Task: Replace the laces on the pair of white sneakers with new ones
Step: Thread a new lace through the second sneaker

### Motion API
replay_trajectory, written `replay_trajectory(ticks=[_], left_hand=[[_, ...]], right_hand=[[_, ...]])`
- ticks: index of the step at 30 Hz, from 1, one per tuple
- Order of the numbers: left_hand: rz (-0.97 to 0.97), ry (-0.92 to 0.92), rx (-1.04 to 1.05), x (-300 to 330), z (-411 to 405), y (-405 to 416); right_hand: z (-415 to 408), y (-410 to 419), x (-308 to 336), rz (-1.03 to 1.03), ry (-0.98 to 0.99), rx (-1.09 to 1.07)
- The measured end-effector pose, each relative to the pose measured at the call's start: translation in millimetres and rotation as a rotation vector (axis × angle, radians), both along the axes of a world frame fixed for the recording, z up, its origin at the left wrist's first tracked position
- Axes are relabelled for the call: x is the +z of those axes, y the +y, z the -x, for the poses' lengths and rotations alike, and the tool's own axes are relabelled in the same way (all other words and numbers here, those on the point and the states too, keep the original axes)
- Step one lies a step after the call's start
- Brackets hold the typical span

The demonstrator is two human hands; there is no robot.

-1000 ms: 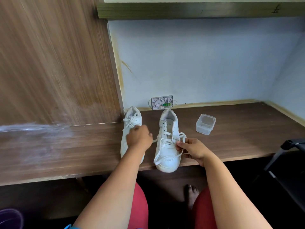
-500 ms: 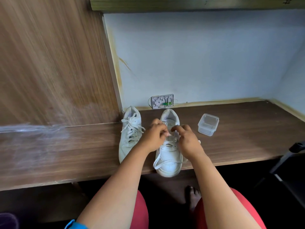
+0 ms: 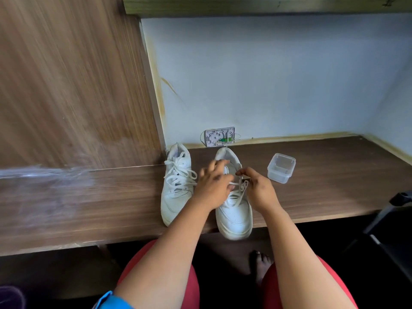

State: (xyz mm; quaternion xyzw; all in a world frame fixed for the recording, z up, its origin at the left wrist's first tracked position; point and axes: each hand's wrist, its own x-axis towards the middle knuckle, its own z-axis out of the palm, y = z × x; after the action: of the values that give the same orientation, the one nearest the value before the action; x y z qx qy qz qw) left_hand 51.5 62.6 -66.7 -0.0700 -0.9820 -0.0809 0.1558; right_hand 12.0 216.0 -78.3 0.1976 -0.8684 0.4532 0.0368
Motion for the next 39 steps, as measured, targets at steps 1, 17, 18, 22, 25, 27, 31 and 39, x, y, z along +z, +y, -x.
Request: replay_trajectory(ticks=[1,17,18,22,25,27,31,39], left_hand=[[-0.012,0.005,-0.004,-4,3,0],[-0.281,0.09,0.073,15,-10,-17],[-0.211,0.095,0.051,13,-7,-8],[-0.029,0.035,0.033,-4,-1,6],[-0.039,0.018,-0.005,-4,4,6],[-0.065,-0.006,-0.013,-5,7,6],[-0.103,-0.089,-0.022,-6,13,6],[-0.398,-0.002,-0.048,-15,23,2]], right_hand=[[0,1,1,0.006,-0.021,0.002],[-1,5,4,0.065,-0.02,-0.028],[-3,5,4,0.076,-0.014,-0.076],[-2,6,-1,0.106,-0.235,-0.187],[-3,3,-7,0.16,-0.413,-0.19],[-2,0,-8,0.203,-0.453,-0.242],[-4,-5,-2,0.382,-0.545,-0.314],[-25,-16,11,-0.086,0.084,-0.247]])
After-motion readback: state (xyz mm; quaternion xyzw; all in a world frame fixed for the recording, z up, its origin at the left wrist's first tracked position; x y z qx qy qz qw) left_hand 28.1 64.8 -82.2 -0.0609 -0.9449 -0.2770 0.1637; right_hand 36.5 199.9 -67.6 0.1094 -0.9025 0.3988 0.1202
